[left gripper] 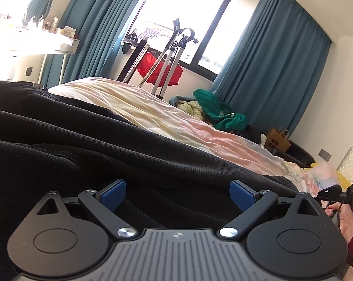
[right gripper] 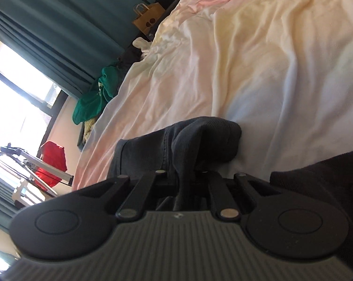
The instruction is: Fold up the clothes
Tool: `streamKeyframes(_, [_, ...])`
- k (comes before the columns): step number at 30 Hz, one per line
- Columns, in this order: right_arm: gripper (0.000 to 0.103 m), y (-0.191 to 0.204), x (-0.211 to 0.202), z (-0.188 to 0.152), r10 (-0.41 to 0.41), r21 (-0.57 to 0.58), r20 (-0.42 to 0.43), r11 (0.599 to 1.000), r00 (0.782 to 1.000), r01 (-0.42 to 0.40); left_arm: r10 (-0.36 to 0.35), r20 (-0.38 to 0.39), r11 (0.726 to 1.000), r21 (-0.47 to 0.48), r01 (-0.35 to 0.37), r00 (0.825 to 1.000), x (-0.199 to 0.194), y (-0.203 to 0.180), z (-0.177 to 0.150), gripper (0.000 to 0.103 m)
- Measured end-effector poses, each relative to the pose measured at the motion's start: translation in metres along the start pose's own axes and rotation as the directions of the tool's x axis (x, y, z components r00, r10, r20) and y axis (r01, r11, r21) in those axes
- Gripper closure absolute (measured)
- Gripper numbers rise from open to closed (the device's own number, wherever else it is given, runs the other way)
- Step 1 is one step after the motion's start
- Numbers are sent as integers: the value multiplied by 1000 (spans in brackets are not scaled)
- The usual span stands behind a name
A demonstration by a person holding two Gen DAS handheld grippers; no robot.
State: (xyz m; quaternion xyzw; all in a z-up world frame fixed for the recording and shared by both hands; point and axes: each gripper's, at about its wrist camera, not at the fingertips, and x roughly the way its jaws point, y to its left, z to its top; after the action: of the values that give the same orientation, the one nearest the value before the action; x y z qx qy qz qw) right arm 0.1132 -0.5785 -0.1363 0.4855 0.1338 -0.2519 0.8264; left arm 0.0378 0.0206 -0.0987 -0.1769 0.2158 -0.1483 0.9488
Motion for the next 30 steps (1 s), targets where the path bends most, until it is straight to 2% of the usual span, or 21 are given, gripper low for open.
streamKeyframes(3, [95,34,-27,9,83,-104,92,992,992,-74,0,-3,1000,-6,0,1000,0,1,1,6])
streamKeyframes(5, [95,43,-36,13,90,-134,114,988,989,-75,1,-9,1000,-10,-1,1000,0,2,0,6])
streamKeyframes(7, [95,35,-31,12,40,-158,93,987,995,-25,5,-19,1000,-14,-5,1000,0,3,1,6])
streamKeyframes(10, [95,1,-9,2,-71,-124,-34,990,997,67,18,-30,1000,11,-17,999,0,0,1,6])
streamKeyframes(12, [94,-11,-15,0,-47,-71,-62,997,997,42,22,-28,999,33,-21,999,-1,-3,1,6])
streamKeyframes(13, [90,-15,-19,-1,-28,-44,-69,999,997,25,19,-30,999,35,-18,999,-2,-4,1,6])
streamKeyframes(16, [86,-12,-46,2,-5,2,-65,1000,998,5,16,-34,999,37,-15,999,-5,-7,1,6])
streamKeyframes(17, [83,-13,-60,3,14,29,-53,1000,999,-12,18,-35,999,40,-16,999,-7,-8,1,6])
streamKeyframes(19, [63,-18,-89,3,38,62,-12,997,999,-37,19,-37,999,39,-18,999,-10,-9,1,6])
streamKeyframes(20, [58,-21,-104,3,48,76,10,996,999,-48,16,-42,1000,21,-15,999,-13,-8,1,6])
streamKeyframes(22, [32,-29,-130,0,-8,79,61,997,998,3,7,-50,1000,-12,-8,999,-19,-7,1,6])
streamKeyframes(23, [27,-33,-143,-1,-44,79,87,996,995,37,6,-54,1000,-20,-7,999,-23,-7,1,6])
streamKeyframes(24, [23,-37,-156,-2,-79,80,113,994,990,70,12,-55,1000,-13,-12,998,-26,-8,2,6])
streamKeyframes(28, [23,-57,-184,5,-153,164,119,978,981,132,44,-52,998,39,-42,998,-51,-18,5,6])
streamKeyframes(30, [23,-58,-200,7,-222,118,160,972,962,205,48,-41,997,67,-45,998,-67,-24,4,6])
